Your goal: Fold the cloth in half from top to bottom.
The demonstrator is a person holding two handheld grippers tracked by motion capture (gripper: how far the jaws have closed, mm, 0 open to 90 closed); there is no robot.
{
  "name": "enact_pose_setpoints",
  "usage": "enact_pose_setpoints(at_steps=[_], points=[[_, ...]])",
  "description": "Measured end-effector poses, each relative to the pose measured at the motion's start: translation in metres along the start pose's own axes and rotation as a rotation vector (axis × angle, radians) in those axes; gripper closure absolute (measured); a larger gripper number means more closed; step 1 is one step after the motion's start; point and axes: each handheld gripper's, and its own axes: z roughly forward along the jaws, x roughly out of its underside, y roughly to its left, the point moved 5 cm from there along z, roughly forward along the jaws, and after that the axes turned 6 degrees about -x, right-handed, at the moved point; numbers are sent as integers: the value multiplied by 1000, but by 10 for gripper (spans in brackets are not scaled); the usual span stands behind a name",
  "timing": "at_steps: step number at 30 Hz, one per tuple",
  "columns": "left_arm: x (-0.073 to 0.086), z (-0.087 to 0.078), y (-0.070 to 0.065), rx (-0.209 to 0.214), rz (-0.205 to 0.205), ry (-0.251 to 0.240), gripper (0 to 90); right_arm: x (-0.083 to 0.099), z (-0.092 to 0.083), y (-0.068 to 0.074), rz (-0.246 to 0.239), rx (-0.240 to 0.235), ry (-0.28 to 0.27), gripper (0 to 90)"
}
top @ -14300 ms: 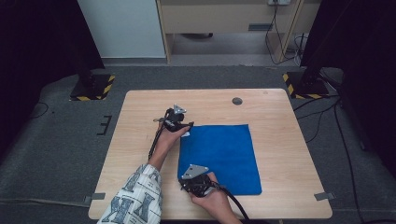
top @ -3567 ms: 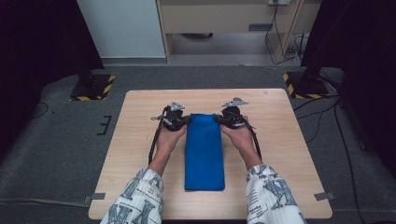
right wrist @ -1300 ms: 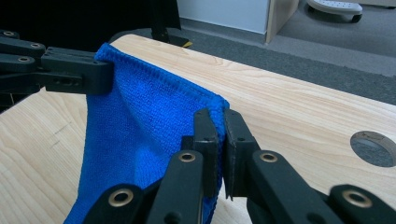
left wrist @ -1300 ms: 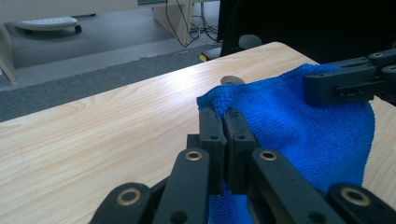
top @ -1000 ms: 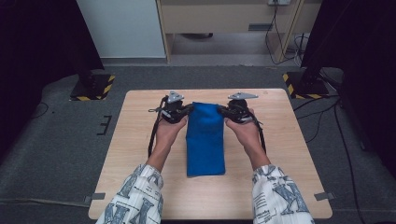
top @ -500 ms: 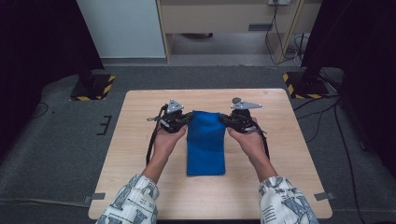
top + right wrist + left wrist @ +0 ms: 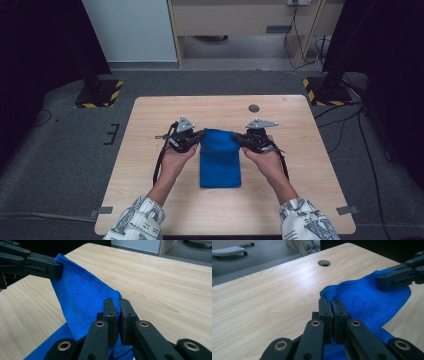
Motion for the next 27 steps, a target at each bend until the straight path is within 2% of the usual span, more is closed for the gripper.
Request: enact_pose_setpoints(at_steps=[19, 24, 27], points=[[38, -7, -15, 71, -60, 28, 870, 37, -2, 8, -9, -33, 48, 841], [48, -9, -20, 89, -62, 40, 867, 50, -3, 12, -20, -31, 62, 826], [53, -11, -24, 101, -46, 45, 862, 55, -4, 14, -17, -32, 69, 821]])
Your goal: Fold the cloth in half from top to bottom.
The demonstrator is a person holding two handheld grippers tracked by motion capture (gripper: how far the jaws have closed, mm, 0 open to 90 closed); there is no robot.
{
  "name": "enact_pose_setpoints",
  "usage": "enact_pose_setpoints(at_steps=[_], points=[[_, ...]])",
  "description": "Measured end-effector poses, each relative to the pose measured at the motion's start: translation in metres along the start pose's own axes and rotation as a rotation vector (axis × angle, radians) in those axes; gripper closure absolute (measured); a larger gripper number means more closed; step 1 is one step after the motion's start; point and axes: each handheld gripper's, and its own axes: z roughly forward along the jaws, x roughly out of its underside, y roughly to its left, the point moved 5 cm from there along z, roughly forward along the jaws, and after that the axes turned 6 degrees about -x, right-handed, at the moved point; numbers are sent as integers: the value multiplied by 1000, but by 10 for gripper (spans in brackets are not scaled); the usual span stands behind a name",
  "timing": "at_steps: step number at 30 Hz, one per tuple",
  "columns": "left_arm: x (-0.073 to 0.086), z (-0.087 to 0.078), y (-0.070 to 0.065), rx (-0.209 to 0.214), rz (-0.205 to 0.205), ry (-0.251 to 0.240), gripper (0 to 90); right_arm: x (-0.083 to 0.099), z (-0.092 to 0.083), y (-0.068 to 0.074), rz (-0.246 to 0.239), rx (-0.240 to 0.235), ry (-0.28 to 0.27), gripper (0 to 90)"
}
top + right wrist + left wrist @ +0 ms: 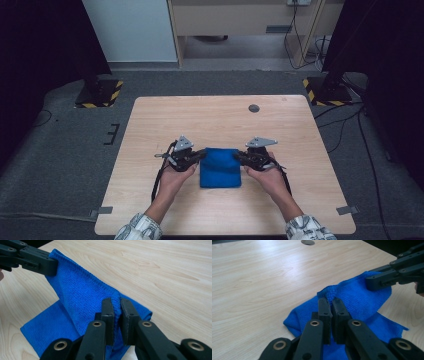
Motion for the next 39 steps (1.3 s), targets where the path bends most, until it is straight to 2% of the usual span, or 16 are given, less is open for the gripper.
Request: enact_pose_setpoints(at_steps=[7, 11, 14, 17, 22, 26, 32, 36, 39], points=[[16, -1, -4, 4, 12, 32, 825, 11, -2, 4, -13, -6, 20, 786], [23, -2, -7, -2, 23, 46, 763, 16, -5, 7, -15, -9, 32, 726], [27, -7, -10, 8, 29, 34, 700, 21, -8, 10, -22, -7, 46, 670], [33, -11, -12, 13, 42, 46, 661, 26, -11, 12, -25, -5, 60, 627], [39, -20, -13, 26, 48, 61, 643, 31, -16, 18, -44, -10, 73, 565], [36, -28, -16, 38, 32, 39, 588, 29, -21, 21, -46, -9, 67, 505], [28, -42, -17, 45, 11, -21, 510, 28, -28, 28, -56, -9, 61, 445], [21, -45, -10, 17, -25, -75, 504, 24, -30, 29, -53, -7, 45, 417], [20, -36, -4, -14, -44, -73, 497, 19, -29, 27, -43, -2, 32, 398]])
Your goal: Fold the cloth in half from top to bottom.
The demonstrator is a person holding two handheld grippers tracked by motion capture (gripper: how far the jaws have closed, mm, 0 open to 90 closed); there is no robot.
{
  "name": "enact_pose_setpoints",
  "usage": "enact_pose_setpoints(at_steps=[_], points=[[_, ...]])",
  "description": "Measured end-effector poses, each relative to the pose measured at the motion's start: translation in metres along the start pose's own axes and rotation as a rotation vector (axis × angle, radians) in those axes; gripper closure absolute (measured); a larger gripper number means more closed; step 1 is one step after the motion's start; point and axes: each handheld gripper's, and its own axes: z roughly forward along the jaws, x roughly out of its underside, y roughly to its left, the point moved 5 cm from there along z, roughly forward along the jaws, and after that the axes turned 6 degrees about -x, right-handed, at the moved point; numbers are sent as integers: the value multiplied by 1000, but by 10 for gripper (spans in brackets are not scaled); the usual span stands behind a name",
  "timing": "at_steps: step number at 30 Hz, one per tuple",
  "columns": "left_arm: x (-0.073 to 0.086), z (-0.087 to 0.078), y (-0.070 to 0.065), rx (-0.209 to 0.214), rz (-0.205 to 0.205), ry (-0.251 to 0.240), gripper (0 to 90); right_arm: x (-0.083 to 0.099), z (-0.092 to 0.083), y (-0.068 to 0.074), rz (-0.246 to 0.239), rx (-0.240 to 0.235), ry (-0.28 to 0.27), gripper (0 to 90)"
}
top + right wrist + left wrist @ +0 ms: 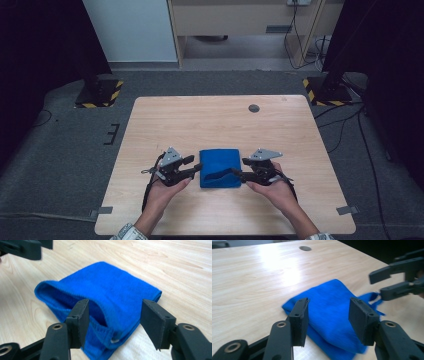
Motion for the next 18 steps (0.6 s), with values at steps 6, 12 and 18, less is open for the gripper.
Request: enact_pose_setpoints(at_steps=[6, 12, 18], points=[[10, 15, -2, -6, 37, 59, 499, -12, 3, 1, 17, -10, -20, 328], [27, 22, -5, -44, 130, 153, 489, -7, 14, -4, 13, 40, 12, 292], [36, 22, -6, -34, 144, 183, 480, 11, 23, -4, -20, 78, 80, 266]])
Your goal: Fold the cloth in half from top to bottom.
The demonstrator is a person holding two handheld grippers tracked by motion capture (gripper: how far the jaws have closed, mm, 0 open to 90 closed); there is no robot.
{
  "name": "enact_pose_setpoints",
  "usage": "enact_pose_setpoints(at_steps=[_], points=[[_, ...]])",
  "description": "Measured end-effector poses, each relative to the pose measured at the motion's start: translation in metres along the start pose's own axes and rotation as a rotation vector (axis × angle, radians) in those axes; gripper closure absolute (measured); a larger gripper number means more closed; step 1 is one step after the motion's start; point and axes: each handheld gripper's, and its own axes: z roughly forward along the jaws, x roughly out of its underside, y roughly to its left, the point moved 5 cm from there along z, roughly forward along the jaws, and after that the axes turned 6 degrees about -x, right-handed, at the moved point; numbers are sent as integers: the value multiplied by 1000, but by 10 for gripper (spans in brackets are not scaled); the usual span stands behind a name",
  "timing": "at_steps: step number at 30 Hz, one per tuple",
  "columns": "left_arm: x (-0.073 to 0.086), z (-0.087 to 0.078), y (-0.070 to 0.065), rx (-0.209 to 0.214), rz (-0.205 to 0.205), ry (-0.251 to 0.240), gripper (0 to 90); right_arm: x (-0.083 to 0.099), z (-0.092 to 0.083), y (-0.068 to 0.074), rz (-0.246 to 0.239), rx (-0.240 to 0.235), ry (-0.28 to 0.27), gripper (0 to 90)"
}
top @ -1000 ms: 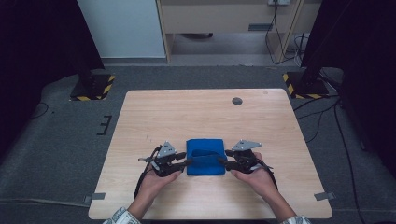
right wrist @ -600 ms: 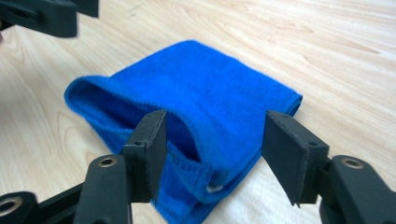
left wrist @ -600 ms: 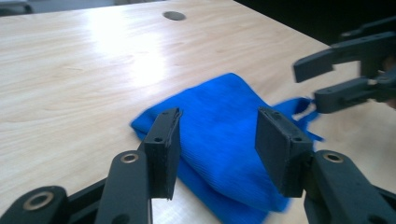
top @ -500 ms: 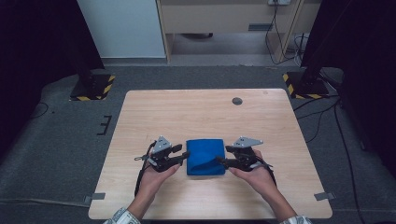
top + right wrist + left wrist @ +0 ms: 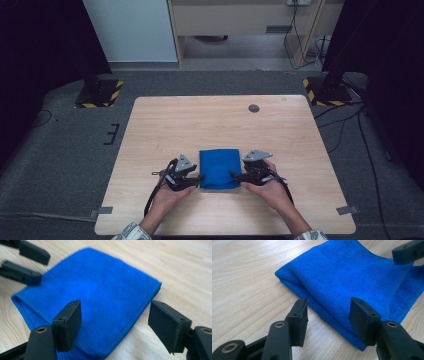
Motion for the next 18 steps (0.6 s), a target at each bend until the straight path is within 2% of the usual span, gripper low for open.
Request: enact_pose_setpoints(at_steps=[3, 5, 11, 18], points=[[-1, -2, 1, -10, -6, -10, 466, 7, 3, 0, -7, 7, 27, 255], [-2, -3, 3, -28, -17, -13, 417, 8, 4, 0, -12, 8, 36, 240], [-6, -5, 6, -55, -30, -18, 247, 0, 0, 1, -1, 13, -4, 138], [-8, -9, 10, -65, -49, -35, 110, -3, -4, -2, 10, 17, -25, 86]])
